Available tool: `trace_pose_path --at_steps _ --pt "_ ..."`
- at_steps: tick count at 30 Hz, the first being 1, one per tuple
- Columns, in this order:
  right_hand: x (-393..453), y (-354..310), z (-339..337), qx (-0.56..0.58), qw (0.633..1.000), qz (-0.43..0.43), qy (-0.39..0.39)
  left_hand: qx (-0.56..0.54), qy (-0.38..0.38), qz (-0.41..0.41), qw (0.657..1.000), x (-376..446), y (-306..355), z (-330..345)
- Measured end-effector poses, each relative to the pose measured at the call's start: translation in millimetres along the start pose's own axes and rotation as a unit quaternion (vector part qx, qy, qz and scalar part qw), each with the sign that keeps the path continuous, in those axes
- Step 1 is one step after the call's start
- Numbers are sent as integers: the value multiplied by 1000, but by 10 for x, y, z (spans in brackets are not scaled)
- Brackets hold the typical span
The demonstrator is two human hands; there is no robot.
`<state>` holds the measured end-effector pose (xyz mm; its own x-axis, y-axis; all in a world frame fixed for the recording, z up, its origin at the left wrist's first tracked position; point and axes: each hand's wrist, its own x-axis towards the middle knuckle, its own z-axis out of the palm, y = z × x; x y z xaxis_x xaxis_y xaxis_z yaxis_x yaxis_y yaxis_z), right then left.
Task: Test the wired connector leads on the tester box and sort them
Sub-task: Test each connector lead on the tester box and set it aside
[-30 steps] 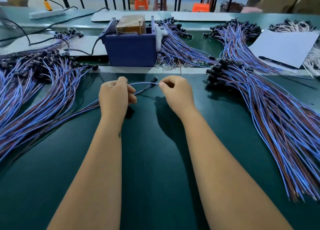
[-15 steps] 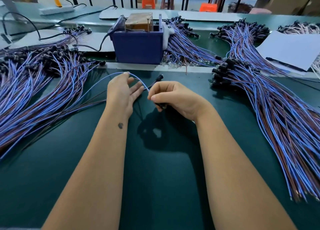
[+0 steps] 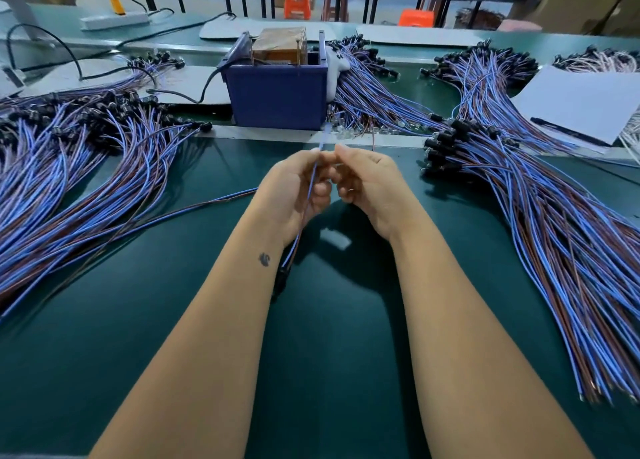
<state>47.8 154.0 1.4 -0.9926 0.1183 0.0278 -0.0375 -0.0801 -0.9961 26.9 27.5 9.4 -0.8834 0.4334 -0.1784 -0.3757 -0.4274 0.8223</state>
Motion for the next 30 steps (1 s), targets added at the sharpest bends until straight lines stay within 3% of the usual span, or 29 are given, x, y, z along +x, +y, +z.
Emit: trace_pose_path --at_steps 8,14,20,30 --pt "11 21 86 -12 993 -52 107 205 143 110 962 58 -54 -52" --pt "20 46 119 -15 983 -93 156 127 186 143 964 86 112 -230" --pt "16 50 191 -52 982 -91 158 86 149 268 948 -7 171 -308" --pt "13 58 208 -71 977 -85 183 83 216 283 931 -1 184 -329"
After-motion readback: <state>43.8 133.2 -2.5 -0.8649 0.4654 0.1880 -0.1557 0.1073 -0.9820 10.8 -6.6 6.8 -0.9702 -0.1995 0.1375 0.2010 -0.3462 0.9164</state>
